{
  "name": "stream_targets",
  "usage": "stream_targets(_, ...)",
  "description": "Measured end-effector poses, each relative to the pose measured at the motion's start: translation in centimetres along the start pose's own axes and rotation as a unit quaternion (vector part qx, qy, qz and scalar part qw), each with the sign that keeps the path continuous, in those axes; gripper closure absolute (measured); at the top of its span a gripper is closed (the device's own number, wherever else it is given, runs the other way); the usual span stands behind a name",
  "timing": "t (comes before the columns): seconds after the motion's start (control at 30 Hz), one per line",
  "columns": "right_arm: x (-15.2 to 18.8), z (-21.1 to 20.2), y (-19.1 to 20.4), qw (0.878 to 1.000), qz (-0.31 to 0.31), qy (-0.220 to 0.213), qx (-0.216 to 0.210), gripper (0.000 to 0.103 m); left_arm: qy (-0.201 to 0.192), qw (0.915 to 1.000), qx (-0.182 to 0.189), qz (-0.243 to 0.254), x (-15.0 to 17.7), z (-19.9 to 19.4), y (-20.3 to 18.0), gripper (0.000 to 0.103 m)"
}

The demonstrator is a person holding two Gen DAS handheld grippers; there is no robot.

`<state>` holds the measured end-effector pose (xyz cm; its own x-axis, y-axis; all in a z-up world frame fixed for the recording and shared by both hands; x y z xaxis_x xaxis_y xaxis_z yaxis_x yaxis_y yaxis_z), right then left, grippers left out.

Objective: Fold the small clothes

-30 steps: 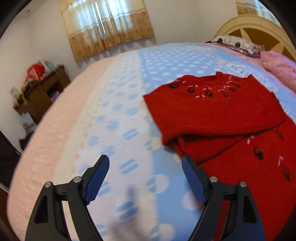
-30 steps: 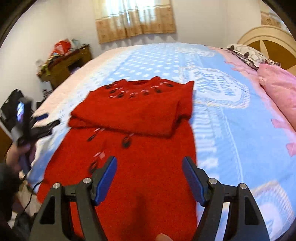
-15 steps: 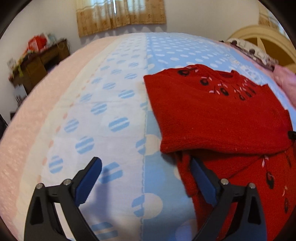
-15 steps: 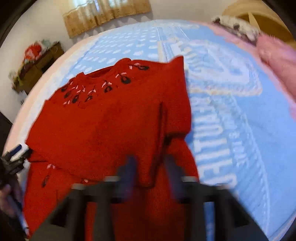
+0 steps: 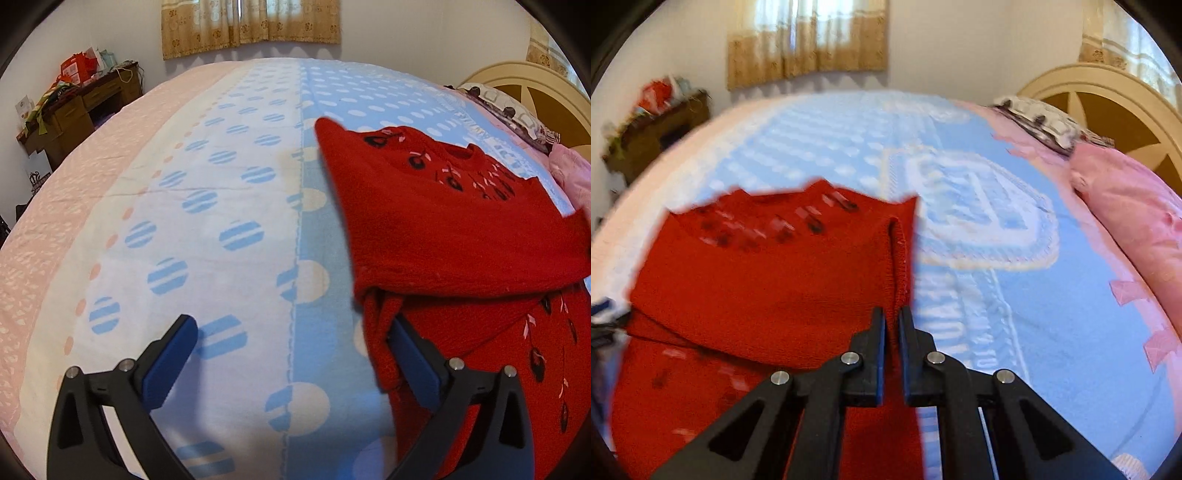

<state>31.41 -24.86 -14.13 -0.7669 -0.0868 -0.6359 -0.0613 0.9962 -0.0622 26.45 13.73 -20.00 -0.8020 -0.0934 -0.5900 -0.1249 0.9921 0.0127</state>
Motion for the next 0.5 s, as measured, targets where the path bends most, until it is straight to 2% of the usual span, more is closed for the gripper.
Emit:
stream_targets(0.03, 0.7, 1.4, -0.3, 1.0, 0.008, 0.024, -0.01, 0.097, -0.001, 1.0, 0.001, 0.0, 0.0, -0.1, 0.0, 0.0)
stream_targets(0.1, 1.5, 2.4, -0.9, 0.999, 0.02, 0.034, -0.021, 0.095, -0.005, 0.9999, 0.01, -0.007, 0.1, -0.6, 0.2, 0.0)
stream_targets(0.2, 1.5, 1.8, -1.5, 0.998, 0.039, 0.029, -0.033, 0.081, -0.03, 0.9993, 0.01, -0.02, 0.0, -2.8, 0.7, 0.0)
stream_targets(0.27, 0.8, 0.6, -1.2, 0.999, 0.03, 0.013, -0.027, 0.061, -0.059, 0.998, -0.003, -0.025, -0.4, -4.6, 0.9, 0.0)
stream_targets(0.3, 0.6, 0.1, -0.9, 0.999, 0.023, 0.004, -0.023, 0.059, -0.081, 0.9963, -0.002, -0.027, -0.8, -5.9, 0.8, 0.0)
stream_targets(0.4, -0.6, -1.6, 0.8, 0.999, 0.0, -0.023, -0.029, 0.059, -0.111, 0.9935, -0.019, -0.017, -2.2, -7.4, 0.2, 0.0)
stream_targets(0.5, -1.2, -1.9, 3.3, 0.998, -0.02, -0.031, -0.059, 0.058, -0.106, 0.9933, -0.046, 0.005, -3.1, -6.2, -0.9, 0.0)
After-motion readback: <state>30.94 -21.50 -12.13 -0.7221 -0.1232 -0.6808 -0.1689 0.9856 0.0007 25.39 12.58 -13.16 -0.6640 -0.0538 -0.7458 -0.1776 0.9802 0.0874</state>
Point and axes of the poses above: each gripper's, at about its wrist camera, not at the fingertips, and z roughly the way its jaws point, y to its left, x to its underside, the point moved 5 cm from there along z, roughly the way its jaws point, and after that the axes turned 3 degrees about z, right-handed, at the moved point
